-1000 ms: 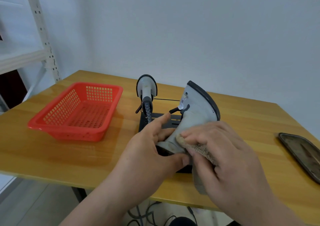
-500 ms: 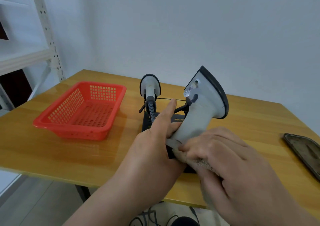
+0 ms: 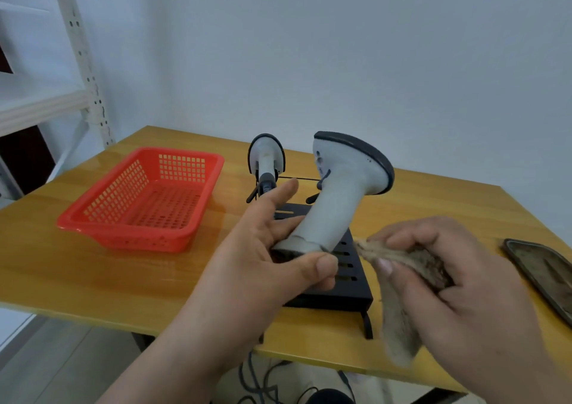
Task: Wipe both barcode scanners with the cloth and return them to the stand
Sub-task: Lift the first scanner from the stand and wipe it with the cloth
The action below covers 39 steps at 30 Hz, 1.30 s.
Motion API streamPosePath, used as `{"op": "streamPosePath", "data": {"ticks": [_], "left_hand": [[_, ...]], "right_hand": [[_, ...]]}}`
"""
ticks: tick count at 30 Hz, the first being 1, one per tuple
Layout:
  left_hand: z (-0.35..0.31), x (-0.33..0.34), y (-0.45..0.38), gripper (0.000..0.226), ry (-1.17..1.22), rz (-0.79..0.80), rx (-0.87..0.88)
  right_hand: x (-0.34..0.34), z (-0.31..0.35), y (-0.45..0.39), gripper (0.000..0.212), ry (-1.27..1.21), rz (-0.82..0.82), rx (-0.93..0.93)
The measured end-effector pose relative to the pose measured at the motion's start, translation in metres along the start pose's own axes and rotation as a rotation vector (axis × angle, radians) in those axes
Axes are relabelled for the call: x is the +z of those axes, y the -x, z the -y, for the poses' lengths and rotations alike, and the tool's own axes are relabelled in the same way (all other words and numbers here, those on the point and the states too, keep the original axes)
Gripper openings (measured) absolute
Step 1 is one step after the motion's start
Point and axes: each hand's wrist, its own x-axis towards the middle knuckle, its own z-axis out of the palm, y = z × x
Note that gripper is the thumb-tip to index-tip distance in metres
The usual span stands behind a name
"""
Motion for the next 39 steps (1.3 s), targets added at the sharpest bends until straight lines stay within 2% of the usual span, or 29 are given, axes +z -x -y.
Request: {"op": "streamPosePath", "data": {"ticks": [2,6,11,17,20,23,25,29,33,36,39], "left_hand": [[-0.001,0.003,0.001,0.09,0.07,0.035,-0.027],[0.0,0.007,0.003,0.071,0.055,0.085,-0.029],[0.0,0.009,0.009,0.055,-0.061,0.061,0.012],[-0.002,0.017,0.005,0.028,0.039,-0.106,-0.043],[0.0,0.018,0.003,0.037,-0.035,-0.112,-0.007],[-0.002,0.023,0.004,0.055,-0.097,-0.088,0.008],[-0.002,0.023,0.004,0.048,-0.025,-0.088,-0.007],[-0.009,0.017,0.002,0.025,0.066,-0.166,-0.086],[-0.007,0.019,0.001,0.032,0.081,-0.14,-0.047],[-0.006,0.021,0.003,0.037,0.117,-0.097,-0.063],[-0.004,0.017,0.005,0.031,-0.01,-0.182,-0.058]], "right_hand": [[0.006,0.004,0.003,0.028,-0.169,-0.131,0.088],[0.012,0.011,0.004,0.03,-0.351,-0.192,0.1],[0.021,0.011,0.007,0.031,-0.237,-0.179,0.094],[0.024,0.022,0.013,0.02,-0.19,-0.296,-0.029],[0.025,0.031,0.009,0.017,-0.143,-0.329,-0.175],[0.031,0.034,0.004,0.015,-0.018,-0.273,-0.344],[0.032,0.03,0.003,0.011,0.057,-0.271,-0.396],[0.03,0.014,0.009,0.01,0.106,-0.219,-0.349],[0.03,0.029,0.003,0.016,0.006,-0.329,-0.325],[0.035,0.033,-0.001,0.011,0.028,-0.293,-0.421],[0.032,0.019,0.002,0.013,0.058,-0.198,-0.374]]}}
